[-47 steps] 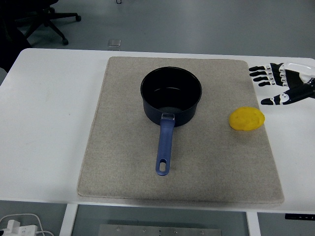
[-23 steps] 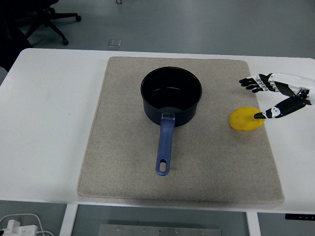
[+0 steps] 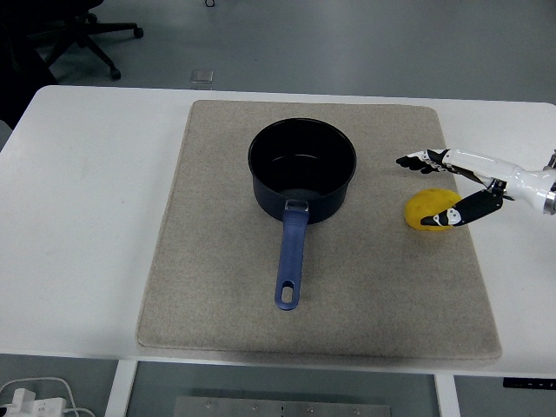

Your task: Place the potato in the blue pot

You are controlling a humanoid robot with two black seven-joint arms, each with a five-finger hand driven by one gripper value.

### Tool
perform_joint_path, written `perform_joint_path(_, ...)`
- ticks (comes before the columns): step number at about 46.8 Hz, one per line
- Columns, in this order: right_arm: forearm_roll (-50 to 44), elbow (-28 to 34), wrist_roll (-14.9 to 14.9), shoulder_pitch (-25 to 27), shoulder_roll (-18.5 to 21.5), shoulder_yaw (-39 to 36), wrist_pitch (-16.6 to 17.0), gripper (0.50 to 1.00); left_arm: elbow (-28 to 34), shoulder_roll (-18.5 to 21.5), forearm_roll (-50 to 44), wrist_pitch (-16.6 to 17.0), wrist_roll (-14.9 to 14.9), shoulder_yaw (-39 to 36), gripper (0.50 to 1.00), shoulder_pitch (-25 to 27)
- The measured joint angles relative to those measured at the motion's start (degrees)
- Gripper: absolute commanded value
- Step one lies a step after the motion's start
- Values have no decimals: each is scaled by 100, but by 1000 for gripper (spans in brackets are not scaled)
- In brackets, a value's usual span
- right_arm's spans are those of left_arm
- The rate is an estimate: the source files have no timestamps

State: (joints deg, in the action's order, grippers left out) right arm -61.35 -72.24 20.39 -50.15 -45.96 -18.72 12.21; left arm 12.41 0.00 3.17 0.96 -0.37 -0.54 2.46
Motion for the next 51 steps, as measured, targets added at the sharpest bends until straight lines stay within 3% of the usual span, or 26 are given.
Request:
perform_joint_path(31, -185, 576, 141, 215, 429, 42, -330, 928, 3, 0, -1, 4, -7, 10, 996, -9)
perform_joint_path(51, -422, 969, 506, 294, 429, 53, -349, 928, -12, 0, -4, 6, -7, 1, 996, -9)
